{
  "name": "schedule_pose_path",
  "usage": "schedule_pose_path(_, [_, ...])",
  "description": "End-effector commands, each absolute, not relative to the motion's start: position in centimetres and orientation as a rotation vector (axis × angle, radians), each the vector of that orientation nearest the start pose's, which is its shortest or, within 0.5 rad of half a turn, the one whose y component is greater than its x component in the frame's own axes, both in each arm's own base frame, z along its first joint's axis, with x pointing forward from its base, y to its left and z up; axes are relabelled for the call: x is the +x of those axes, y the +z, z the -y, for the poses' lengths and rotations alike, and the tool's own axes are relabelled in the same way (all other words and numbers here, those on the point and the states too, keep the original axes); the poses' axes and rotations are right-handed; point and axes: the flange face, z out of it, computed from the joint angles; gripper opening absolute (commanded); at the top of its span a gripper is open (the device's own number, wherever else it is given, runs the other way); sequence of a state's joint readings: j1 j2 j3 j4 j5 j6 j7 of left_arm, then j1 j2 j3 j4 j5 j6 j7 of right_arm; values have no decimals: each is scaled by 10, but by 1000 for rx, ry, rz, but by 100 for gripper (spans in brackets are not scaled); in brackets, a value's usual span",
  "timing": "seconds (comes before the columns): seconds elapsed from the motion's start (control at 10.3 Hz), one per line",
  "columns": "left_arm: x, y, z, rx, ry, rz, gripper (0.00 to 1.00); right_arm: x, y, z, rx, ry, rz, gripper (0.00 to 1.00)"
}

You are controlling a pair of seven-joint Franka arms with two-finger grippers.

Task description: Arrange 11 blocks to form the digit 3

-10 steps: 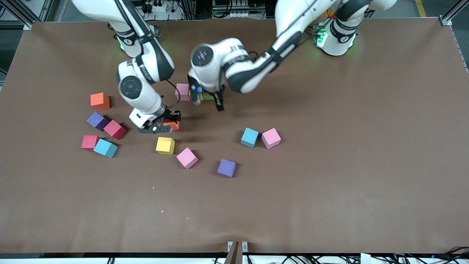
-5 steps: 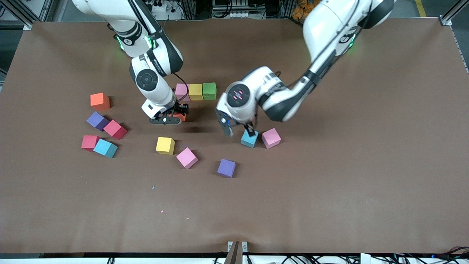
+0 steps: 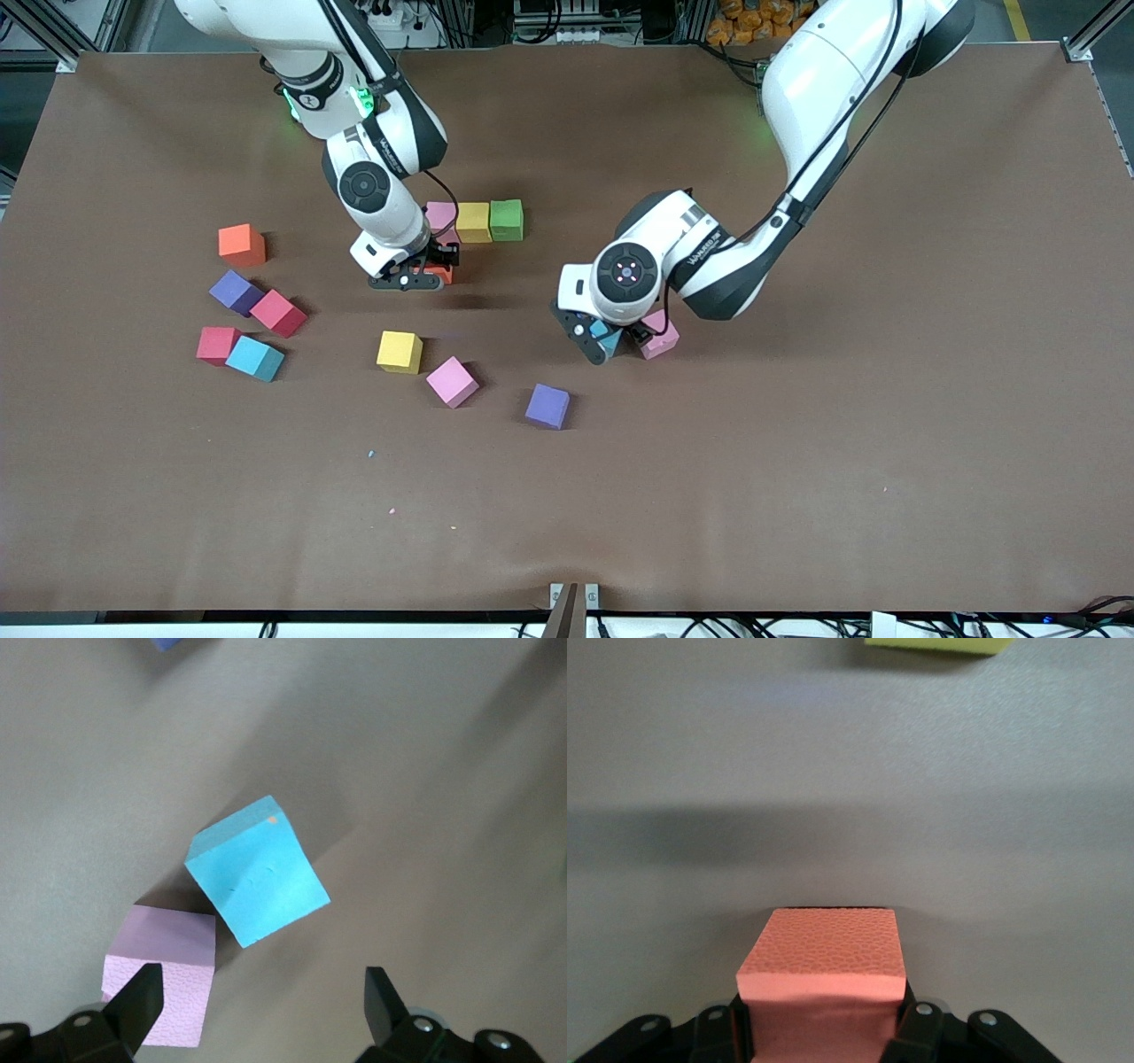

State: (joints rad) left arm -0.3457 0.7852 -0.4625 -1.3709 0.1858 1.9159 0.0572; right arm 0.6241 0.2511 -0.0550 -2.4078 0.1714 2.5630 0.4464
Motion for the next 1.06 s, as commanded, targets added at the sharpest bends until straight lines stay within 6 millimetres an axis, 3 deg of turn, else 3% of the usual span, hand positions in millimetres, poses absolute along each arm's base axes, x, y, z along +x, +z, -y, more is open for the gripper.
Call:
schedule_pose_path(0.0, [554,259,450,-3094,299,-978,100,400,201,-270,-3097,193,-77,0])
schedule_pose_path(0.1, [550,253,454,-3140,250,-832,100,401,201,-270,-3096,191,-77,0])
schedule_pose_path(0.29, [543,241,460,-3173,193,-808,100,399,200,-268,-3099,197,-75,0])
schedule_pose_path(0.58, [531,222,464,-3169,158,-836,100,395,196,-266,-3104,210,-74,0])
schedule_pose_path(0.77, [524,202,456,-3117,92,-902,100,394,196,-265,-3105,212,-72,0])
schedule_pose_path(0.97, [523,201,456,-3111,93,-907,95,392,194,-264,-3108,218,-68,0])
